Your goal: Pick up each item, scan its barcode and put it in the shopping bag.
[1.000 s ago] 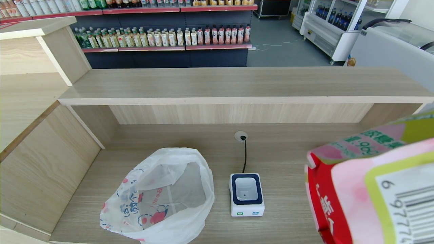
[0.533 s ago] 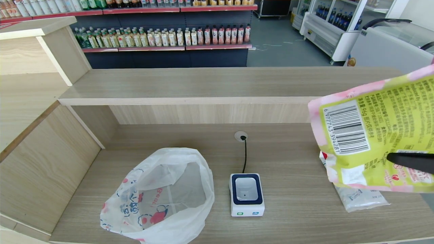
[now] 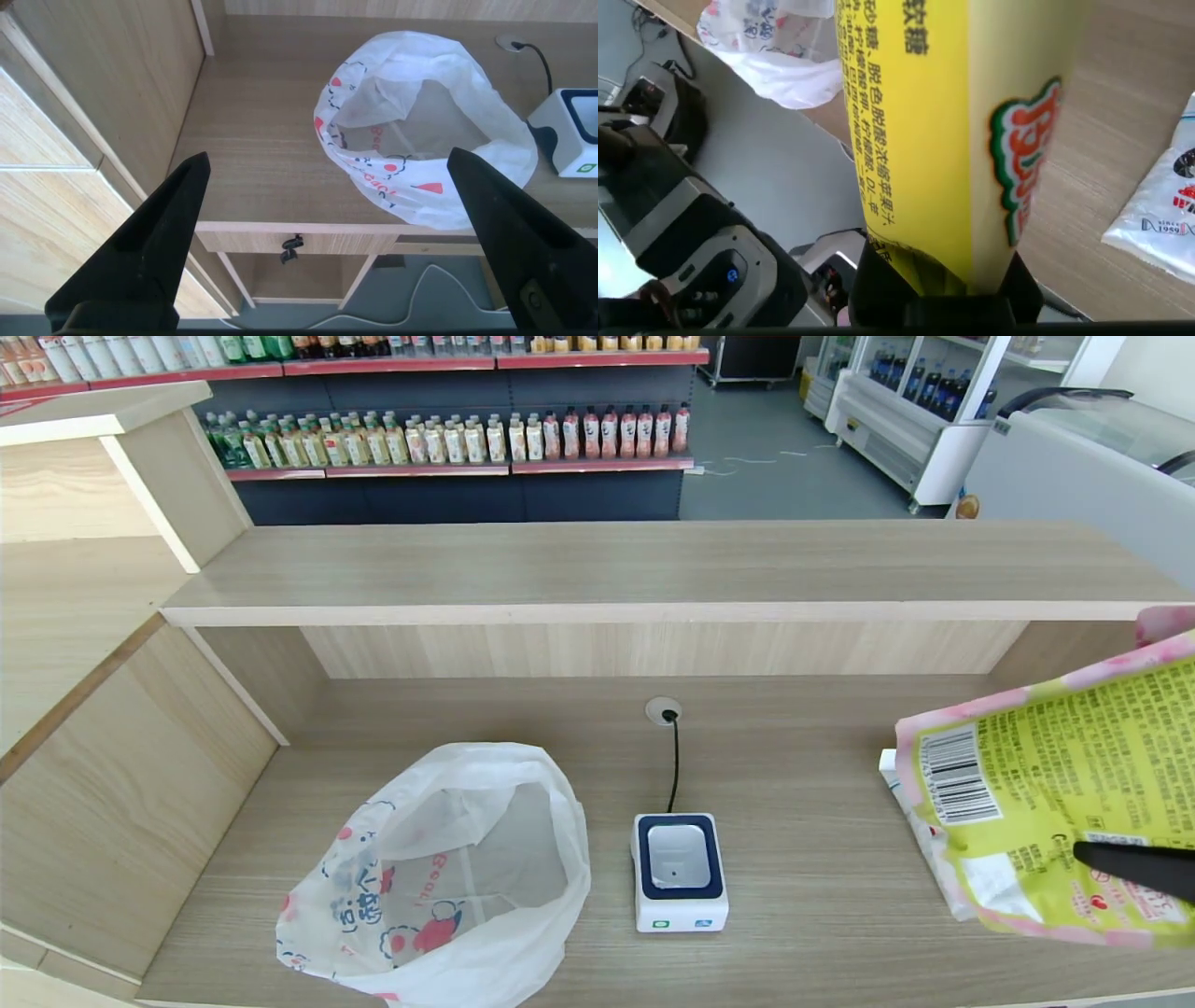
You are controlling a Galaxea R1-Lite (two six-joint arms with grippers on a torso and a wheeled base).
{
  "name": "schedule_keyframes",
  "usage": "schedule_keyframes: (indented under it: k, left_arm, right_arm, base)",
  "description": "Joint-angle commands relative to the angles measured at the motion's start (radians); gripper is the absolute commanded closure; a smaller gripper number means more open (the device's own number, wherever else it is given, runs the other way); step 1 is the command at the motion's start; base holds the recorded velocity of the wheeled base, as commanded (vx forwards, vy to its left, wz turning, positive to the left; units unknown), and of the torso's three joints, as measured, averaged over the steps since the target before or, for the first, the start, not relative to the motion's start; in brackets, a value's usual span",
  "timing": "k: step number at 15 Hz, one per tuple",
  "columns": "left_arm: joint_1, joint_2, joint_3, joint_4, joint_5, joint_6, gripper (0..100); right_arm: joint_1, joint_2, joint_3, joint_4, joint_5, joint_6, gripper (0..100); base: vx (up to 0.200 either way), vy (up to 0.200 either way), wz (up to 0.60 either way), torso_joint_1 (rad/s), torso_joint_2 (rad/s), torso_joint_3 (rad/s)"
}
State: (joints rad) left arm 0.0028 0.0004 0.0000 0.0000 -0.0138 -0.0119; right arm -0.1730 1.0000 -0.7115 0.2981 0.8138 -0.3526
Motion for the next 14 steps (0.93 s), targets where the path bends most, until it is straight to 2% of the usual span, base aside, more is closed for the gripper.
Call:
schedule_keyframes:
  k: [1,4,5,7,8,9,12,14]
  left_arm:
    - [0.000,0.000,0.000,0.000,0.000,0.000,0]
    - [0.000,0.000,0.000,0.000,0.000,0.000,0]
    - [0.000,0.000,0.000,0.000,0.000,0.000,0]
    - [0.000,0.000,0.000,0.000,0.000,0.000,0]
    - [0.000,0.000,0.000,0.000,0.000,0.000,0]
    - [0.000,0.000,0.000,0.000,0.000,0.000,0]
    - [0.000,0.000,0.000,0.000,0.000,0.000,0]
    - [0.000,0.000,0.000,0.000,0.000,0.000,0]
  right_arm:
    - [0.033,0.014,0.003,0.001,-0.082,0.027,100]
    - [0.178,0.035,-0.013,-0.004,-0.423,0.210,100]
    - [0.234,0.029,-0.014,-0.020,-0.487,0.254,100]
    - [0.313,0.017,0.004,-0.131,-0.559,0.253,100]
    - [0.326,0.005,0.032,-0.215,-0.608,0.228,100]
    - [0.328,-0.004,0.056,-0.243,-0.639,0.190,100]
    - [0.328,-0.018,0.093,-0.243,-0.769,0.072,100]
    - [0.328,-0.017,0.090,-0.247,-0.808,0.023,100]
  base:
    - [0.000,0.000,0.00,0.000,0.00,0.000]
    - [0.000,0.000,0.00,0.000,0.00,0.000]
    - [0.000,0.000,0.00,0.000,0.00,0.000]
    - [0.000,0.000,0.00,0.000,0.00,0.000]
    - [0.000,0.000,0.00,0.000,0.00,0.000]
    - [0.000,0.000,0.00,0.000,0.00,0.000]
    - [0.000,0.000,0.00,0.000,0.00,0.000]
    - [0.000,0.000,0.00,0.000,0.00,0.000]
